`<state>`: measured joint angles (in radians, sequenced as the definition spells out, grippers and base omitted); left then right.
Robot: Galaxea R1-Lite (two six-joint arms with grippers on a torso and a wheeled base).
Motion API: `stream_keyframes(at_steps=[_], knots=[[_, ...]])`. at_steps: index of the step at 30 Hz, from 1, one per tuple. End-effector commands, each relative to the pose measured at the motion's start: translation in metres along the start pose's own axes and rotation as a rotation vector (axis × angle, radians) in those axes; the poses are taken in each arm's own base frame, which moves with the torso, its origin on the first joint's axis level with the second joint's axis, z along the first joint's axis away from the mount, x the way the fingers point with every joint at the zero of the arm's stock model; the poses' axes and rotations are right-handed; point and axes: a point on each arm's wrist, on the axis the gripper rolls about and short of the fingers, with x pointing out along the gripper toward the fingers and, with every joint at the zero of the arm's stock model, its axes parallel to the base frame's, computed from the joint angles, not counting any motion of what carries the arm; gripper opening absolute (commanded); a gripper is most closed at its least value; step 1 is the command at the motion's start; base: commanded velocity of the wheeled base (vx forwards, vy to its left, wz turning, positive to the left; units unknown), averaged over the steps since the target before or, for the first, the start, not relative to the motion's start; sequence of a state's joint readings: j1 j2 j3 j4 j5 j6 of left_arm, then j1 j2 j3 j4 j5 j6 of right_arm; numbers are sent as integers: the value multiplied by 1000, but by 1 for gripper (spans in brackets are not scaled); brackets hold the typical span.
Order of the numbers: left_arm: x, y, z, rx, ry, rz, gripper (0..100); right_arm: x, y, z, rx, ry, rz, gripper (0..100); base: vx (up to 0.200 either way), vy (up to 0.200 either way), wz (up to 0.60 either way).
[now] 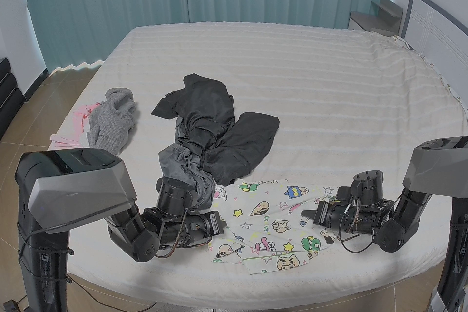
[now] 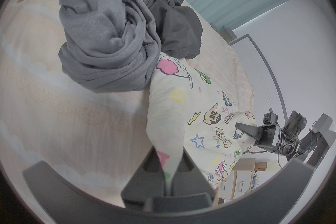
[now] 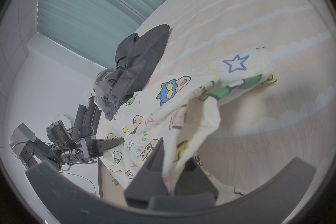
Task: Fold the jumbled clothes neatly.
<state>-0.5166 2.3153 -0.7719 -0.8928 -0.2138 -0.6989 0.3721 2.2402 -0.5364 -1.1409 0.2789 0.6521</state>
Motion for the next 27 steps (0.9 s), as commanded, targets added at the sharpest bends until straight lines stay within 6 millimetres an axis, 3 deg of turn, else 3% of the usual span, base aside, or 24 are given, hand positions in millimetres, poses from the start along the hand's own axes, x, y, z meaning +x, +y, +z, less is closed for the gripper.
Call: stream_keyframes(at_steps=[1, 4, 5, 6, 7, 12, 19, 22, 24, 25, 27], knots=[[2, 2, -2, -2, 7, 3, 0, 0, -1, -1, 2, 4, -2, 0, 0, 0, 0], [1, 2, -1, -6, 7, 2, 0, -1, -2, -3, 2, 11, -7, 0, 0, 0, 0], [1, 2, -1, -6, 7, 2, 0, -1, -2, -3, 2, 11, -7, 100, 0, 0, 0], [1, 2, -2, -6, 9, 3, 0, -3, -2, -3, 4, 9, -10, 100, 0, 0, 0], [0, 2, -2, -7, 8, 7, 100, -3, -2, -4, 5, 12, -11, 100, 0, 0, 0], [-3, 3, -2, 0, -14, -3, 100, -5, -2, -2, 3, 2, -13, 100, 0, 0, 0], [-29, 8, 4, -7, -66, -7, 100, -18, -3, 2, 13, -15, -32, 100, 0, 0, 0], [-50, 20, 16, -23, -114, 22, 100, -33, -2, 14, 18, -54, -50, 100, 0, 0, 0], [-53, 21, 17, -22, -121, 24, 100, -34, -2, 15, 21, -56, -58, 100, 0, 0, 0], [-75, 24, 24, -31, -163, 34, 100, -48, -2, 24, 40, -89, -112, 100, 0, 0, 0], [-90, 27, 29, -43, -194, 42, 100, -58, -2, 29, 49, -120, -138, 100, 0, 0, 0]])
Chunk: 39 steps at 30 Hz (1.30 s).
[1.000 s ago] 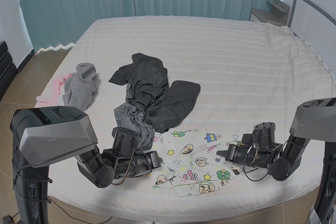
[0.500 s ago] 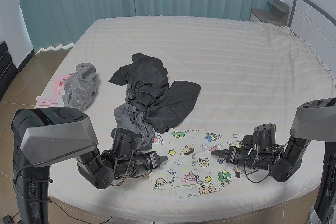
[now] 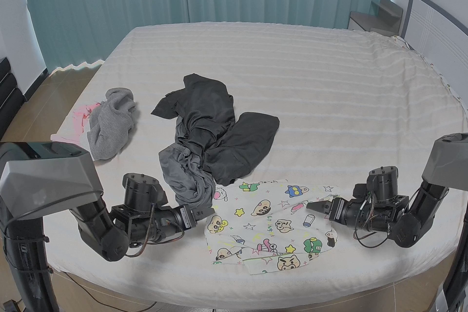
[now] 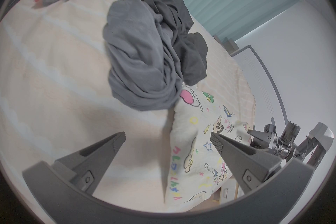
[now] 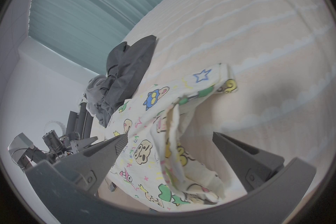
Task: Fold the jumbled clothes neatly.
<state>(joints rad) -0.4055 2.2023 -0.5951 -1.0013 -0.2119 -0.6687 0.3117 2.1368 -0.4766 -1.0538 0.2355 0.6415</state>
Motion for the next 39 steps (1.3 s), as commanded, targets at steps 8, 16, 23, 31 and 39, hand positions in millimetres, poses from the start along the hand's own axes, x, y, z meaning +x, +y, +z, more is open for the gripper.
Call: stream_keyframes(at_steps=[8, 16, 23, 31, 39], knots=[[-109, 5, 36, -49, -244, 8, 100, -89, 0, 39, 51, -287, -95, 100, 0, 0, 0], [-249, -42, 13, 72, -609, -192, 100, -209, 12, 28, -2, -644, -80, 100, 0, 0, 0], [-328, -42, -40, 248, -733, -148, 100, -281, 27, -24, -114, -764, -66, 100, 0, 0, 0], [-395, -18, -129, 379, -794, -22, 100, -352, 32, -116, -210, -650, 46, 100, 0, 0, 0], [-383, -7, -129, 307, -833, 175, 100, -328, 0, -154, -313, -625, -100, 100, 0, 0, 0]])
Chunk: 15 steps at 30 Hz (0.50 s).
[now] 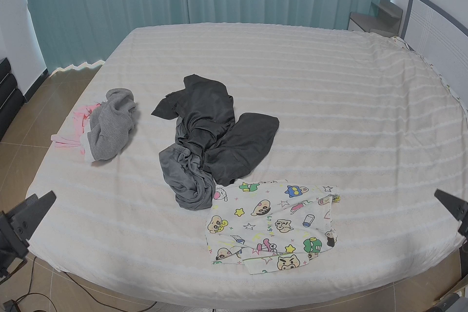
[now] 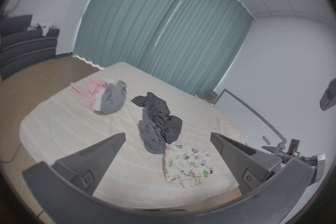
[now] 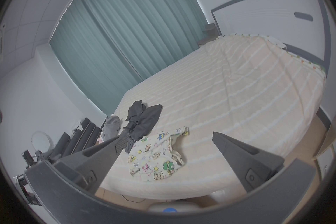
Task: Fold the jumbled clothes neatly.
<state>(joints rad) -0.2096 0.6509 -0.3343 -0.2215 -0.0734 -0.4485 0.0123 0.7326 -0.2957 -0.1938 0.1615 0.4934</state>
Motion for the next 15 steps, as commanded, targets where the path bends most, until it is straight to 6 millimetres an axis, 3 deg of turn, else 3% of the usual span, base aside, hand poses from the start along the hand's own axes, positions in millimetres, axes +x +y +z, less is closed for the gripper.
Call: stream_keyframes(at_steps=[1, 9, 15], knots=[[-93, 21, -51, 177, -188, 201, 100, -88, -34, -93, -233, -120, -31, 100, 0, 0, 0], [-61, 53, -101, 381, -139, 425, 100, -73, -42, -98, -346, -213, -66, 100, 0, 0, 0], [-61, 53, -99, 383, -165, 444, 100, -68, -43, -98, -549, -272, -74, 100, 0, 0, 0]])
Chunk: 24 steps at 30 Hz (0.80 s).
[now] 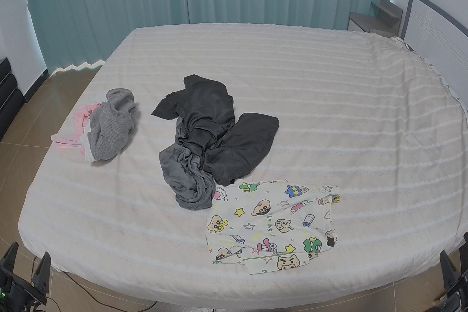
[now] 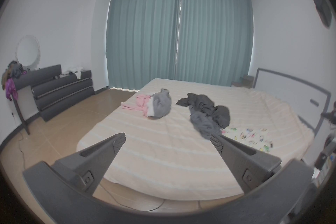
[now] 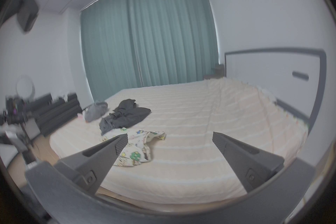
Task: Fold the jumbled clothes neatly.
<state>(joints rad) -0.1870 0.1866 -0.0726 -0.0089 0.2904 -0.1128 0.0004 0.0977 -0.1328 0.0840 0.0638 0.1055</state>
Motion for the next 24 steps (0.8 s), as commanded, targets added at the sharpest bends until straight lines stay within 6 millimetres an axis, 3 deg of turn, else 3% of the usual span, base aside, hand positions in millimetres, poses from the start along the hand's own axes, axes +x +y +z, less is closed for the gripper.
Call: stream_keyframes(at_steps=[1, 4, 9, 16, 24], knots=[[-4, 5, -16, 44, -72, 89, 100, 0, -3, -23, -159, -51, -18, 100, 0, 0, 0], [-9, 3, -4, 28, -125, 177, 100, 0, -3, -23, -197, -51, -21, 100, 0, 0, 0], [-8, 1, -18, 57, -84, 289, 100, 0, -3, -23, -192, -51, -30, 100, 0, 0, 0], [-12, -3, -23, 21, -118, -35, 100, 0, -3, -23, -113, -58, -28, 100, 0, 0, 0], [-11, -4, -26, 47, -86, -72, 100, 0, -2, -23, -58, -55, -2, 100, 0, 0, 0]])
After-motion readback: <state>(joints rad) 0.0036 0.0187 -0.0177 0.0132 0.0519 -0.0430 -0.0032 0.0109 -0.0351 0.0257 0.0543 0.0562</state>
